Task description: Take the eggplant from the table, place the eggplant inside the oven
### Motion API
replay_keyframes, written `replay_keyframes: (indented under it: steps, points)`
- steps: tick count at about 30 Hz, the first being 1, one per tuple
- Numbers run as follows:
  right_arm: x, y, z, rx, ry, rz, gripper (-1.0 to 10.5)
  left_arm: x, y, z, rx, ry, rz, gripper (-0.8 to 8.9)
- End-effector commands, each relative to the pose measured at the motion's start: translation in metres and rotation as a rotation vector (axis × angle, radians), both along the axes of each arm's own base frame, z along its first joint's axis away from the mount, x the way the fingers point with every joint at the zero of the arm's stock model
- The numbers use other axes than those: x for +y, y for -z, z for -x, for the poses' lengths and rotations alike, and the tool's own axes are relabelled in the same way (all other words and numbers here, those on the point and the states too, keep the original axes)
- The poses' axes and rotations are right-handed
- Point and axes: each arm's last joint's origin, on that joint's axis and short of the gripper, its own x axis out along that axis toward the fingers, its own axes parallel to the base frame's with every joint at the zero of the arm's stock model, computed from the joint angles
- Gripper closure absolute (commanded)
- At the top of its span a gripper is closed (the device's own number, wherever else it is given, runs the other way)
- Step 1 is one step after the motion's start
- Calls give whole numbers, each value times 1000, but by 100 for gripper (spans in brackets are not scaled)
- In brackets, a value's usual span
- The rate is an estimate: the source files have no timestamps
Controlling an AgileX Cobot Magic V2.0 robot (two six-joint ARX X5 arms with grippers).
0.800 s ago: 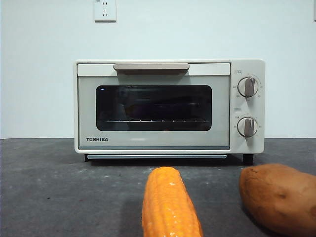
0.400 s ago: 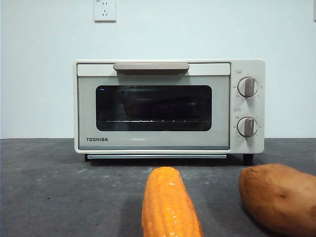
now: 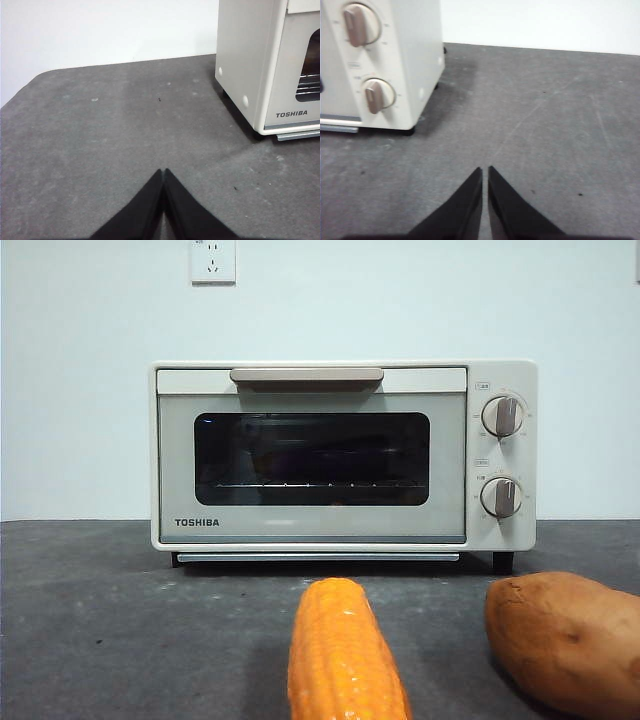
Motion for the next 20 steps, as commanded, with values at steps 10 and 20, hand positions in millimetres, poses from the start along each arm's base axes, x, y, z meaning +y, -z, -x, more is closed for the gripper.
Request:
replay_keyframes:
  steps: [10, 20]
  points:
    - [0, 1, -1, -17, -3, -10, 943, 0, 8, -1, 14, -1, -8, 807]
    - [0, 1, -1, -17, -3, -10, 943, 0, 8, -2, 15, -1, -8, 807]
